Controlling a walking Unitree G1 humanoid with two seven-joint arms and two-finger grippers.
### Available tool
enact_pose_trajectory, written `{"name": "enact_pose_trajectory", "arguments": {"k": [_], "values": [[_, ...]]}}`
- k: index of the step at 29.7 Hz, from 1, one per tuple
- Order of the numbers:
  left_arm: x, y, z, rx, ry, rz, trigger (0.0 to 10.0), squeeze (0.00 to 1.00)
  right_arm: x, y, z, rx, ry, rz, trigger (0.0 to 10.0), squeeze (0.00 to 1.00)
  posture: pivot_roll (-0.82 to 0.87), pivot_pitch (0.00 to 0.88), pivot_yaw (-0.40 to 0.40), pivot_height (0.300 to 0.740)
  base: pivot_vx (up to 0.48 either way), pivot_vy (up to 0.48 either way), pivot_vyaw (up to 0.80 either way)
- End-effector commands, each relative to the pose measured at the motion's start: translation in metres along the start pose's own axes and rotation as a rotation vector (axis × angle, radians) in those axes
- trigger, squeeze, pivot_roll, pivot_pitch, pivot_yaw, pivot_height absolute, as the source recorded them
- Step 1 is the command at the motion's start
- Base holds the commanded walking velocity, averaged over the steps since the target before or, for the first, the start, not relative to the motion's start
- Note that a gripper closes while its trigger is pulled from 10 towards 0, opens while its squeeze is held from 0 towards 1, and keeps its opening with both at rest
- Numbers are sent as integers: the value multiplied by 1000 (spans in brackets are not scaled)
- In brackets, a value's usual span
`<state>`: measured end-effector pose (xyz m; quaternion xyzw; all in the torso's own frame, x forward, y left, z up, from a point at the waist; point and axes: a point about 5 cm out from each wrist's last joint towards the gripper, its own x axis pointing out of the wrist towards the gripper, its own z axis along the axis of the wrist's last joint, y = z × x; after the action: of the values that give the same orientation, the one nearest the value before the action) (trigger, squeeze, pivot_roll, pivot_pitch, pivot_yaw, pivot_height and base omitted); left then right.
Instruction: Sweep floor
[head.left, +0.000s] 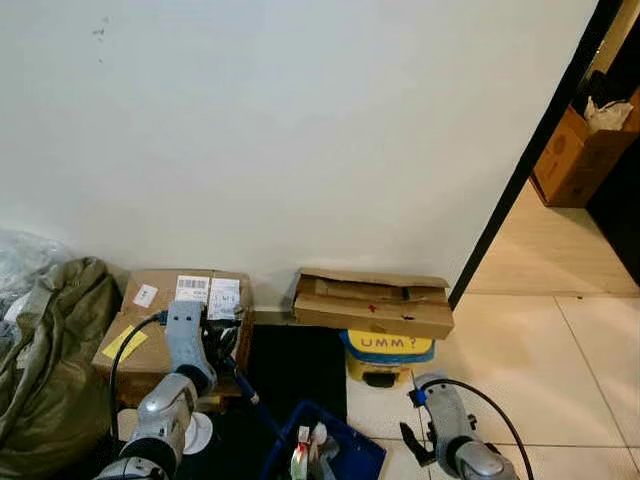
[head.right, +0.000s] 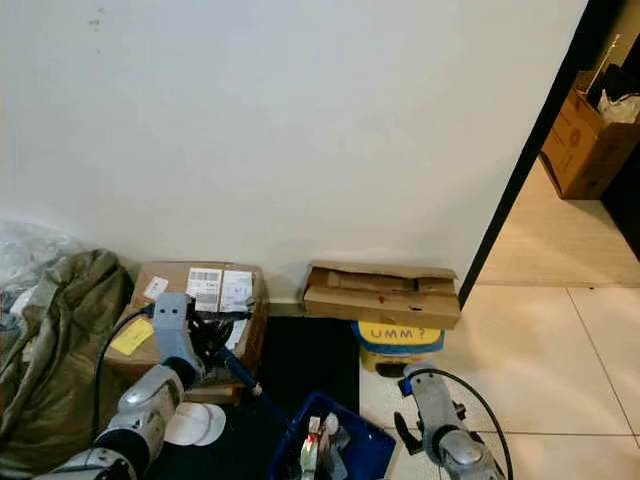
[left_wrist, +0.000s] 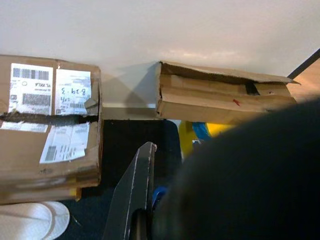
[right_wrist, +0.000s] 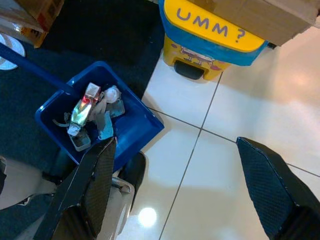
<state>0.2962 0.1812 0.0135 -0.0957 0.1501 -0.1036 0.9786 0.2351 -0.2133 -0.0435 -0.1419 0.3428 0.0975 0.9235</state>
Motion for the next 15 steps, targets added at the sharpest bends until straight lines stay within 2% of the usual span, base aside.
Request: {"name": "enact_pose_trajectory", "arguments": {"k": [1, 10, 15], "values": [[-6, 2, -14, -40, 48, 23, 10000, 0, 0, 4, -5, -9, 33, 13, 10000, 0, -177, 75, 33, 740, -307, 0, 0], [-7, 4, -14, -52, 49, 40, 10000, 0, 1, 5, -2, -14, 34, 14, 10000, 0, -171, 62, 32, 740, -314, 0, 0], [-4, 5, -8, -66, 25, 56, 10000, 0, 1, 7, -4, -18, 46, 16, 10000, 0, -174, 56, 30, 740, -332, 0, 0]]}}
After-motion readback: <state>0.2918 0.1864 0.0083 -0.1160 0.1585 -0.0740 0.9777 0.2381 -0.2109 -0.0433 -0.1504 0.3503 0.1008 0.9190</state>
